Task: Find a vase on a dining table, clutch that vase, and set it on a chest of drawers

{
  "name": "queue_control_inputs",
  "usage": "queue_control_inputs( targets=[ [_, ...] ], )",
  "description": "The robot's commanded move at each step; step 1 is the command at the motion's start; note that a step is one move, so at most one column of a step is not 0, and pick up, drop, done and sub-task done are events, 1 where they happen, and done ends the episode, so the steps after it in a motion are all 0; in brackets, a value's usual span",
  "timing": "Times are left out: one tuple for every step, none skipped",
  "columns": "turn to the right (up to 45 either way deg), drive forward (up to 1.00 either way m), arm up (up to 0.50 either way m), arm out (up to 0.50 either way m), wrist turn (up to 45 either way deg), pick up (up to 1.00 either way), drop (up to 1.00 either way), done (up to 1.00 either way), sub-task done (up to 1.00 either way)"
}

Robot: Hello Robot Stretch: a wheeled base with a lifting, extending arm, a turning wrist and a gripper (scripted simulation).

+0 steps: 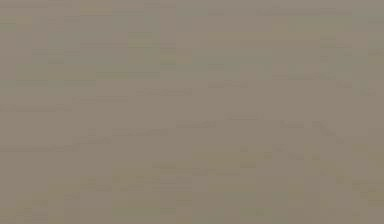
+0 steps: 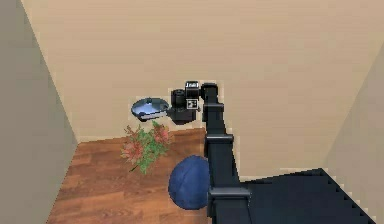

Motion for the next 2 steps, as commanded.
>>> queue_control_inputs(
  targets=[
    [0.0, 0.0, 0.0, 0.0, 0.0, 0.0, 1.0, 0.0, 0.0],
    [0.0, 0.0, 0.1, 0.0, 0.0, 0.0, 0.0, 0.0, 0.0]
  ],
)
